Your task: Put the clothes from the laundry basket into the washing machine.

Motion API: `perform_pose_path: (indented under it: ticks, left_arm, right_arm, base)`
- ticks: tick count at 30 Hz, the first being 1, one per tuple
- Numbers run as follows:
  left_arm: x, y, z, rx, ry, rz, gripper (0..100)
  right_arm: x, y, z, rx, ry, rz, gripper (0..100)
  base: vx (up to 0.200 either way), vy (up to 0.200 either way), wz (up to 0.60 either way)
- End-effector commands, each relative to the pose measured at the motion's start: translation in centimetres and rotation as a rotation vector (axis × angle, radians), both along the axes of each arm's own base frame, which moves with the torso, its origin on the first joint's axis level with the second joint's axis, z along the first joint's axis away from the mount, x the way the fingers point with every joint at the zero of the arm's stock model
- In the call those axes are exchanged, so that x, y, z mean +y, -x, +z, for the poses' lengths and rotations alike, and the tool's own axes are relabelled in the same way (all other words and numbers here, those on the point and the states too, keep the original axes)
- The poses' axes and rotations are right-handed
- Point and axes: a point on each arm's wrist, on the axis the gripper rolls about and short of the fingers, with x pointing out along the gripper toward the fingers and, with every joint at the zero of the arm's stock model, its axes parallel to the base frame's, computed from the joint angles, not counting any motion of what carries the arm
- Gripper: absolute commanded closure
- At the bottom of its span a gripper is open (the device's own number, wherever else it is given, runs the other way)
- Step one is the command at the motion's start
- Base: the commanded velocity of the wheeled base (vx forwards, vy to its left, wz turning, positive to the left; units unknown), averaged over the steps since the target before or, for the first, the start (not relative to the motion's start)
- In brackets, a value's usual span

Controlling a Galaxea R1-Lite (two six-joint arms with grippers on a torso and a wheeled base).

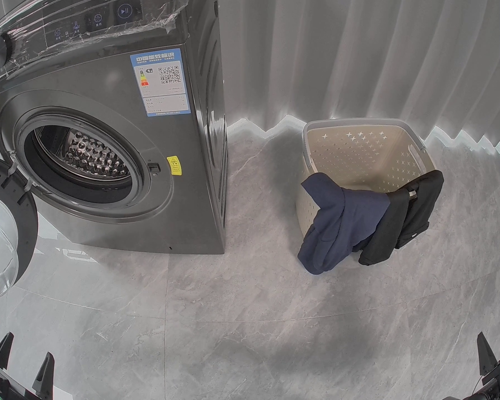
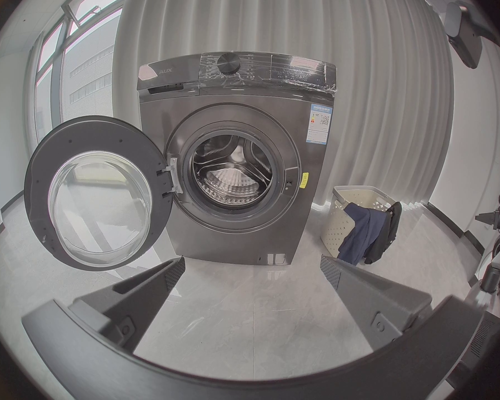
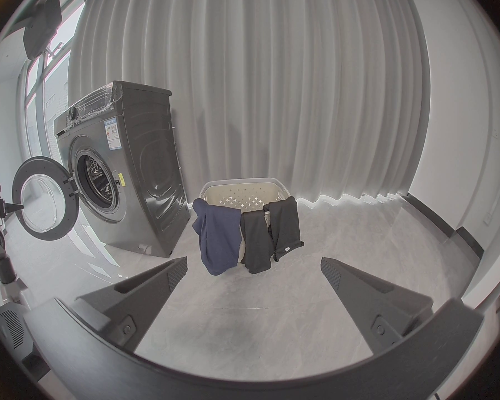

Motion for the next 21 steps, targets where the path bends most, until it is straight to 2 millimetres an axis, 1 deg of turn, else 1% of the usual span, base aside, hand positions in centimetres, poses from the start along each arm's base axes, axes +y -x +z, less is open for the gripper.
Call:
perform_pose_path:
  ticks: [1, 21]
  left_arm:
    - [0.00, -0.02, -0.48, 0.003, 0.001, 0.001, 0]
    - [0.00, -0.02, -0.47, 0.002, 0.002, 0.001, 0]
  right_arm:
    - [0.00, -0.04, -0.51, 0.006, 0.000, 0.001, 0]
    - [0.00, -0.04, -0.51, 0.006, 0.000, 0.001, 0]
  base:
    - [0.000, -0.200, 0.00]
    - [0.000, -0.200, 0.00]
